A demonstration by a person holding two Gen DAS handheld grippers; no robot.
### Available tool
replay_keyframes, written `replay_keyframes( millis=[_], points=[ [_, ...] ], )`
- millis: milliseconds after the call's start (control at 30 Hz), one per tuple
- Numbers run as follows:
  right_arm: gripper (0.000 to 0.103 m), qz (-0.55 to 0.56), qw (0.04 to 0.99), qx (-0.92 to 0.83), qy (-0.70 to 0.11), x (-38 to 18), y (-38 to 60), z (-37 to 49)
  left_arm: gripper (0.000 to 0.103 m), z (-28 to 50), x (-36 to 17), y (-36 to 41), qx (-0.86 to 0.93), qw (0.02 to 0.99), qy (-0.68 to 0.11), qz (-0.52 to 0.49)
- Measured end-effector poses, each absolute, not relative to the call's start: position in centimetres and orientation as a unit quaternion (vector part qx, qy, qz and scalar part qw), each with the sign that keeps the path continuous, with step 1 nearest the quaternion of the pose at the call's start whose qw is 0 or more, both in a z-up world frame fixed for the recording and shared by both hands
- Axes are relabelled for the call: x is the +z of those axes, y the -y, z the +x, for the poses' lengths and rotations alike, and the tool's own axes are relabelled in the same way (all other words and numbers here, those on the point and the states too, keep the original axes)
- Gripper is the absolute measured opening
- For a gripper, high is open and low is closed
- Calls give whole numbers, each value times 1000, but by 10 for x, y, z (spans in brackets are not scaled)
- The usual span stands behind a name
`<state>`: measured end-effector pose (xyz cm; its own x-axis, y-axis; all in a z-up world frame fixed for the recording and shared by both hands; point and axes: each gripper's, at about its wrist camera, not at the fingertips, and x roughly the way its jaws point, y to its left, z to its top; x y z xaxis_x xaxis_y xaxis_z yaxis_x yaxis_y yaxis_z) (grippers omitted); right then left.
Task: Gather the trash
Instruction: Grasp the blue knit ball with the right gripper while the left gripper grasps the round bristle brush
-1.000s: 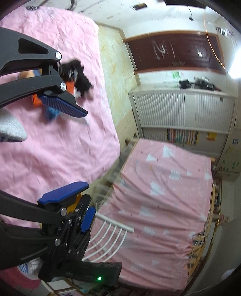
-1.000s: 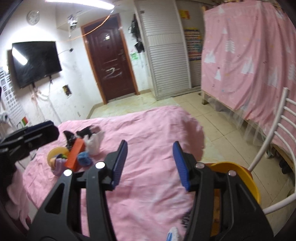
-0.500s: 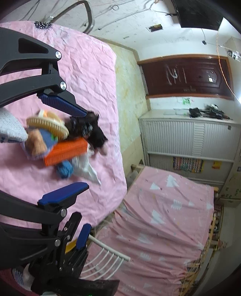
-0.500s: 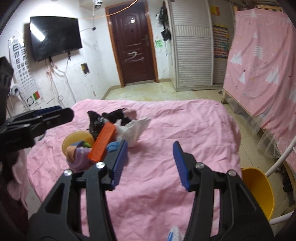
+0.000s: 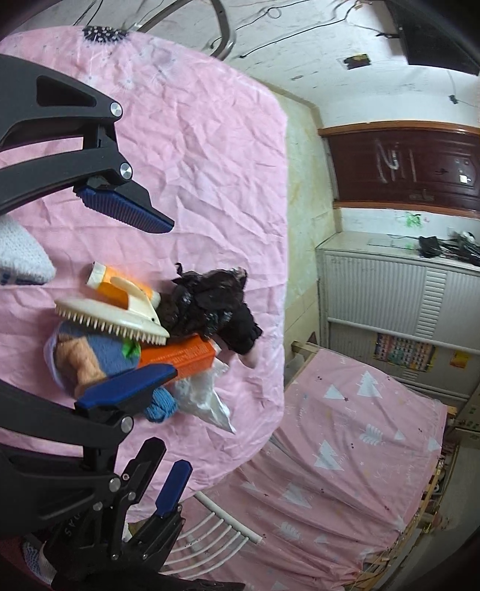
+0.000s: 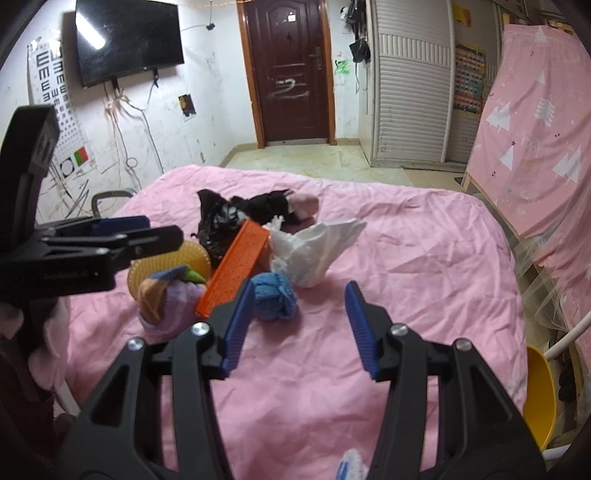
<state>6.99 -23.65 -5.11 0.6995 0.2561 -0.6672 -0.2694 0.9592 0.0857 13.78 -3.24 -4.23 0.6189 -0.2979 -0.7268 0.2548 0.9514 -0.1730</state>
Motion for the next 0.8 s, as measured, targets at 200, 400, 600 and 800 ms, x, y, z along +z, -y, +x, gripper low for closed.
replay_keyframes(
  millis=[200, 400, 600, 800],
  points=[
    [49, -22, 916, 144, -375, -59, 225, 78, 63, 145, -59, 26, -152, 892, -425, -35],
    [49, -33, 908, 144, -392, -68, 214, 88, 46, 144, -72, 21, -162, 884, -438, -39],
    [49, -42, 901, 147, -405, -74, 205, 94, 22, 138, -72, 18, -181, 883, -431, -51],
    [46, -45, 896, 152, -415, -78, 201, 97, 20, 133, -64, 5, -178, 888, -418, -70]
  ],
)
